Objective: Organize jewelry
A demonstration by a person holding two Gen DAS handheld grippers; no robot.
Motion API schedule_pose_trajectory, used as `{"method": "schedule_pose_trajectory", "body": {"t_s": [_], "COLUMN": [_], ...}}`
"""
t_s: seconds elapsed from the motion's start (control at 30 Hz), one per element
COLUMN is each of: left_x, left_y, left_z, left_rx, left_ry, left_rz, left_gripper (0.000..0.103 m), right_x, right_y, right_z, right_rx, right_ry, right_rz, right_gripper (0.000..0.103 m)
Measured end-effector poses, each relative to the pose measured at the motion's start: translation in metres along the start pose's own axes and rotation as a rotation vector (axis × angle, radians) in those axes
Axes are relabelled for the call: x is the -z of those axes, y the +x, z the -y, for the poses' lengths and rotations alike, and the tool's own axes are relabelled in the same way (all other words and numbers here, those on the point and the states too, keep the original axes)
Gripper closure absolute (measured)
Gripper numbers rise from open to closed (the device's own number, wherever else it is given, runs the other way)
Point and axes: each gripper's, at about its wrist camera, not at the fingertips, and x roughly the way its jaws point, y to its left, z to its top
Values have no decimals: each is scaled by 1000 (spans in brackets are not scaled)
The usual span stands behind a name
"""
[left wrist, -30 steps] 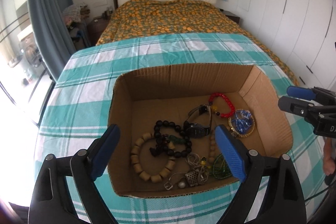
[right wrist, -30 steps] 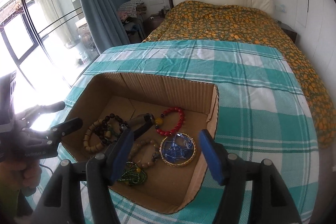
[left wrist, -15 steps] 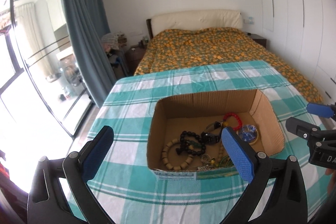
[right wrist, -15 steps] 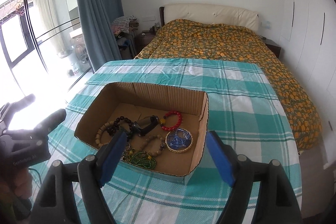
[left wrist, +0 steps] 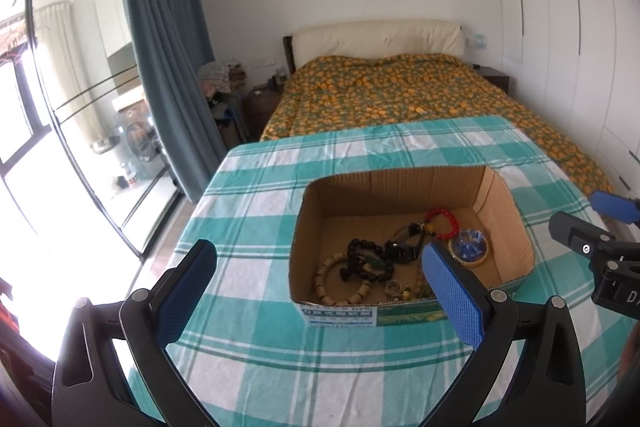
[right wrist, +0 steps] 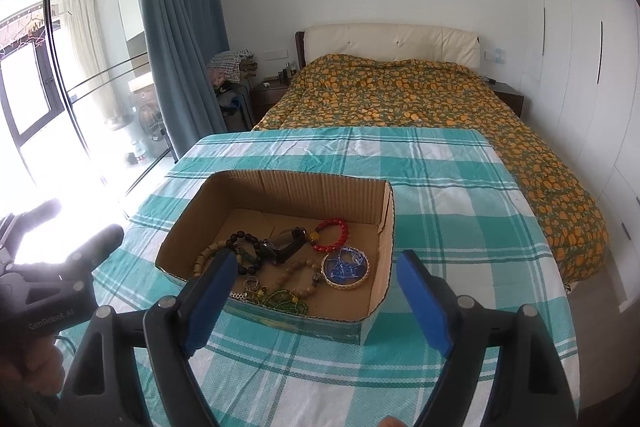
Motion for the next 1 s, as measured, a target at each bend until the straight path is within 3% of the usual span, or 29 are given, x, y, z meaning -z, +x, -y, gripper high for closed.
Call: {"method": "schedule_pose_trajectory", "body": {"t_s": [0.1, 0.5, 0.73, 1.0], "left_x": [2, -5, -11, -15], "left_y": [0, -3, -12, -13], "left_z": [0, -11, -22, -24], "left_rx": [10, 52, 77, 76], "left_ry": [-3, -44, -98, -93], "left_rz": [-10, -104, -105, -90], "left_gripper": [1, 0, 0, 0], "right_x": [-1, -10, -15, -16], "right_y": [1, -11, -24, -22], "right_z": [-3, -25, -36, -39], "right_rx": [34, -14, -41, -46], "right_ry": [-19, -43, -47, -50], "right_rz": [-4, -71, -85, -105], "right_gripper": [19, 19, 19, 19]}}
